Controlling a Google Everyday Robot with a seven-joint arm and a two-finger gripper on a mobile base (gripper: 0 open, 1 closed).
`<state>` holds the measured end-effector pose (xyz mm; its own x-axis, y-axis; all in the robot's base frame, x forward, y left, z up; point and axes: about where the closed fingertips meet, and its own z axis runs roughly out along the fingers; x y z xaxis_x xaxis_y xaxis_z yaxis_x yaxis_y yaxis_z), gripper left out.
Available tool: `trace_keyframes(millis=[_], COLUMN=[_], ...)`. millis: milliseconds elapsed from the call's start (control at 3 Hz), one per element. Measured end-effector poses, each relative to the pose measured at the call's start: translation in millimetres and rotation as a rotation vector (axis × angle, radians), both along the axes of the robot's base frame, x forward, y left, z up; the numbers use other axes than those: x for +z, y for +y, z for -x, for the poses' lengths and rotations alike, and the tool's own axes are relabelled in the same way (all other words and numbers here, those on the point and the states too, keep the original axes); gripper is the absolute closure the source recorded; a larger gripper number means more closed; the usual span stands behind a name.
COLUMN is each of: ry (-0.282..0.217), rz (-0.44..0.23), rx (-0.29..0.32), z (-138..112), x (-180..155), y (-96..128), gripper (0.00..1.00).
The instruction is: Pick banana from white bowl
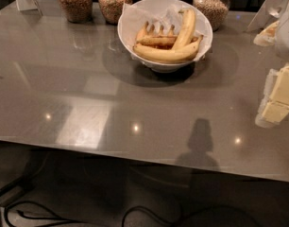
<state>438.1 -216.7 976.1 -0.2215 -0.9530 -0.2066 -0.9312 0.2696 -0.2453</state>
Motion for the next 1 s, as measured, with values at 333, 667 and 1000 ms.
trace_keyframes(millis=[333, 667, 1000], ry=[0.0, -0.05, -0.134], rz=[0.0, -0.048, -0.153], rx=[0.0, -0.017, -0.032], z=[0.0, -10.0, -35.5], x=[0.0, 2.7, 4.2], y=[0.0, 1.6, 7.7], gripper=[0.0, 0.0, 0.0])
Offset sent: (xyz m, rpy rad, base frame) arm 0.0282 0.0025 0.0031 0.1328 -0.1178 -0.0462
